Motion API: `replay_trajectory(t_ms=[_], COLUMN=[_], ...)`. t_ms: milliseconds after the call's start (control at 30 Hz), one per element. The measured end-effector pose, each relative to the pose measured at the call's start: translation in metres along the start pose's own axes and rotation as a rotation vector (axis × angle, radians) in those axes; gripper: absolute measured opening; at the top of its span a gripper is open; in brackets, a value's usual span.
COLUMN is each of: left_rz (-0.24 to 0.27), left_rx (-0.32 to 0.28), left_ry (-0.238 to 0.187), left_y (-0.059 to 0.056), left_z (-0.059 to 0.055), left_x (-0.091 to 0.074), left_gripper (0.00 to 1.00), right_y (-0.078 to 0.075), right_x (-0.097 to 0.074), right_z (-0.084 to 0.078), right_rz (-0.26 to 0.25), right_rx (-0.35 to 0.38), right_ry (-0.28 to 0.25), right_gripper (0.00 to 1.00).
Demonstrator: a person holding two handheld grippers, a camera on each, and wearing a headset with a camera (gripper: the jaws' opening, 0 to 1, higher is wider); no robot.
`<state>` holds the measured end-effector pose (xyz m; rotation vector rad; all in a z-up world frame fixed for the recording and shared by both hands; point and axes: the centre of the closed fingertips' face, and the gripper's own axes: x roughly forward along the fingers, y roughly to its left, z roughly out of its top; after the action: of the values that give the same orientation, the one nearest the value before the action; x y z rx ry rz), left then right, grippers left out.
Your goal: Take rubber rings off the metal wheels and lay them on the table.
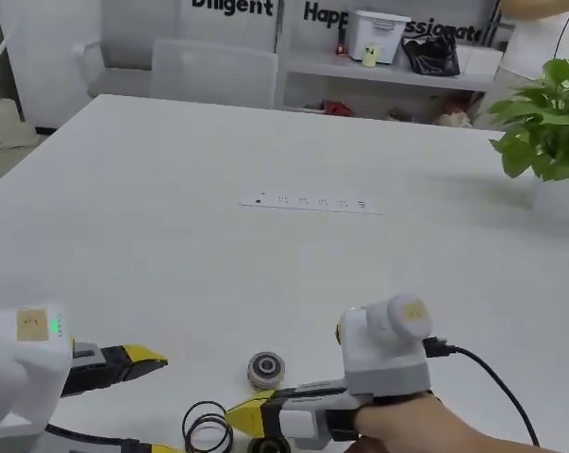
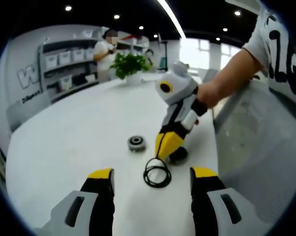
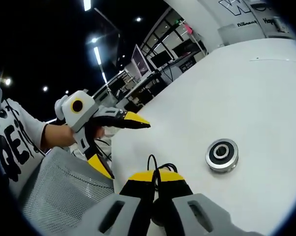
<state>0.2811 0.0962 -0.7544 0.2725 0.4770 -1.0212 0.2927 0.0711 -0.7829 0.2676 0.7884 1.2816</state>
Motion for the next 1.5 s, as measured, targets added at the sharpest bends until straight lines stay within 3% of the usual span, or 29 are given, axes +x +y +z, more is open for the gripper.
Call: replay_trajectory(t_ms=[500, 900, 1500], left_rz=[0.002, 0.007, 0.019], left_rx=[-0.012, -0.013, -0.007], left_ry=[0.007, 0.007, -0.005], left_y=[0.001, 0.001, 0.006], left_z=[-0.004, -0.003, 0.005], left_x=[0.001, -0.002, -0.009], left_gripper=[0.63, 0.63, 0.63], right_y=[-0.011, -0.01, -0.007], right_x=[0.003, 0.003, -0.025], right_z=[-0.008, -0.006, 0.025], right_rz=[-0.04, -0.062, -0.09], right_rx=[-0.019, -0.067, -0.147], right_ry=[0.024, 0.027, -0.044], right_gripper=[0.0, 0.14, 0.26])
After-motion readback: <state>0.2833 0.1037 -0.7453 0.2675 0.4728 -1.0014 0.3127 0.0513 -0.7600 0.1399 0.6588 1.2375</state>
